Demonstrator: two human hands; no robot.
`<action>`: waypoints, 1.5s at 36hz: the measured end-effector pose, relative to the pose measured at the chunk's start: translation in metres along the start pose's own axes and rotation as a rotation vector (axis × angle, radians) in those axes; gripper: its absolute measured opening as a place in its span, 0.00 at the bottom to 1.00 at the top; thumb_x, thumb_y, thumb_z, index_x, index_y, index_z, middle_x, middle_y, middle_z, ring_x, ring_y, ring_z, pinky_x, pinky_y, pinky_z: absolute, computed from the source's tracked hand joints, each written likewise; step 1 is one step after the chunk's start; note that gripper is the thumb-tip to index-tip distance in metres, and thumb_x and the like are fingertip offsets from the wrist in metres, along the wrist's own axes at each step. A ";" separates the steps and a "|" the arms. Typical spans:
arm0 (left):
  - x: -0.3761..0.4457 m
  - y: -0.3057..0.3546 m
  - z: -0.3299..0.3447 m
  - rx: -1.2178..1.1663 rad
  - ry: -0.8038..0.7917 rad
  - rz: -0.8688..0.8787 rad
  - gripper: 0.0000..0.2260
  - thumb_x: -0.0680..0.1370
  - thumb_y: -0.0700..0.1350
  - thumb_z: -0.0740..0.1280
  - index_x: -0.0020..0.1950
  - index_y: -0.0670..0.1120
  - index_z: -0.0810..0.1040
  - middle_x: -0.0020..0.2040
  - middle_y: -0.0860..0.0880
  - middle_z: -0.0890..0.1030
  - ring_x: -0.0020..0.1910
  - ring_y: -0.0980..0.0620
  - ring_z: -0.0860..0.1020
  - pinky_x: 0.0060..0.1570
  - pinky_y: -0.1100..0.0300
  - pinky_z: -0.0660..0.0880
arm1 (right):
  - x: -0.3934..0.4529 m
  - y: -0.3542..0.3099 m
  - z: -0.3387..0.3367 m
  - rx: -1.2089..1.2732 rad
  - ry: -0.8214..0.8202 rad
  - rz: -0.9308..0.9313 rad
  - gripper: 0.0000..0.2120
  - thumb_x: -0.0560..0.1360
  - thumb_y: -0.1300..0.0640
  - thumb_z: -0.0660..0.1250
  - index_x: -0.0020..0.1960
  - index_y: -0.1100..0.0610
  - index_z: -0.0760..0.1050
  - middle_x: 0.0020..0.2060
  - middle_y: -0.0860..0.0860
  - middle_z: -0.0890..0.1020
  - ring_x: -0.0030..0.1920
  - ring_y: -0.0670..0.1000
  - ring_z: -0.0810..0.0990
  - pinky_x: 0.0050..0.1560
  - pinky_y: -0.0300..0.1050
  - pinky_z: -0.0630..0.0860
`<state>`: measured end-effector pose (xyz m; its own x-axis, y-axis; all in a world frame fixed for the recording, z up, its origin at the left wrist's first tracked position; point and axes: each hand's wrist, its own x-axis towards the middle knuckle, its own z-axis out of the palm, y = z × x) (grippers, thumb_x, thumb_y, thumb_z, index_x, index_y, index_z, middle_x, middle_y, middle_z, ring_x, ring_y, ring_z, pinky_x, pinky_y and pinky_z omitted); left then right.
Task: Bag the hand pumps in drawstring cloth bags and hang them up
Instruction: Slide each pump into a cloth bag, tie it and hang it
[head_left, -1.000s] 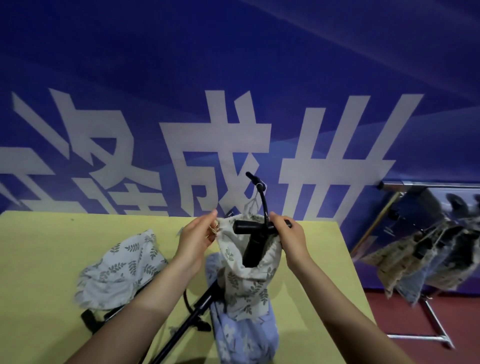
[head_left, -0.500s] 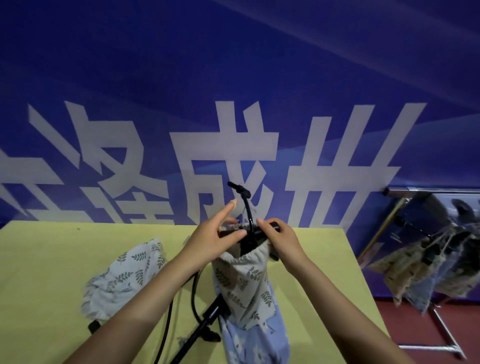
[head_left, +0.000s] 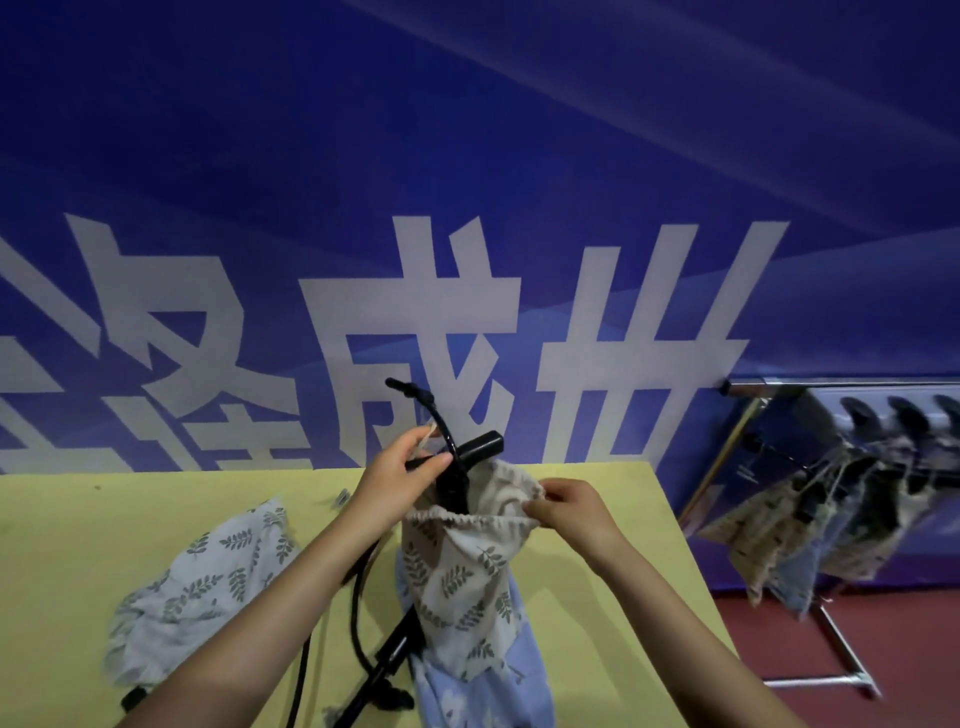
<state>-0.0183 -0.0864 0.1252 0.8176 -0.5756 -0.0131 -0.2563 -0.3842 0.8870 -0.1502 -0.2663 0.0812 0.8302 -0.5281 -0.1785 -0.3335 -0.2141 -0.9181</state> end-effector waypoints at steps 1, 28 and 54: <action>0.002 0.001 0.001 -0.002 -0.011 -0.002 0.20 0.79 0.51 0.66 0.70 0.51 0.70 0.61 0.56 0.74 0.62 0.55 0.74 0.54 0.59 0.72 | 0.001 0.004 -0.003 -0.053 0.020 0.011 0.10 0.72 0.65 0.69 0.32 0.64 0.72 0.28 0.53 0.72 0.33 0.51 0.70 0.37 0.45 0.67; -0.022 0.005 0.010 -0.062 0.007 0.113 0.06 0.76 0.43 0.71 0.45 0.54 0.80 0.41 0.59 0.83 0.43 0.67 0.79 0.42 0.72 0.74 | -0.010 -0.030 -0.045 1.043 -0.129 0.302 0.12 0.80 0.59 0.60 0.41 0.60 0.75 0.31 0.51 0.80 0.37 0.49 0.78 0.46 0.42 0.74; -0.045 0.009 0.006 0.001 -0.013 0.141 0.03 0.76 0.46 0.71 0.49 0.52 0.83 0.44 0.57 0.84 0.47 0.60 0.80 0.50 0.60 0.76 | -0.033 -0.072 -0.018 0.560 0.002 0.002 0.10 0.76 0.65 0.63 0.36 0.61 0.72 0.24 0.48 0.63 0.26 0.47 0.59 0.29 0.39 0.58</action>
<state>-0.0602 -0.0683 0.1312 0.7664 -0.6336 0.1055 -0.3687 -0.2994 0.8800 -0.1609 -0.2481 0.1597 0.8290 -0.5294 -0.1800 -0.0462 0.2561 -0.9656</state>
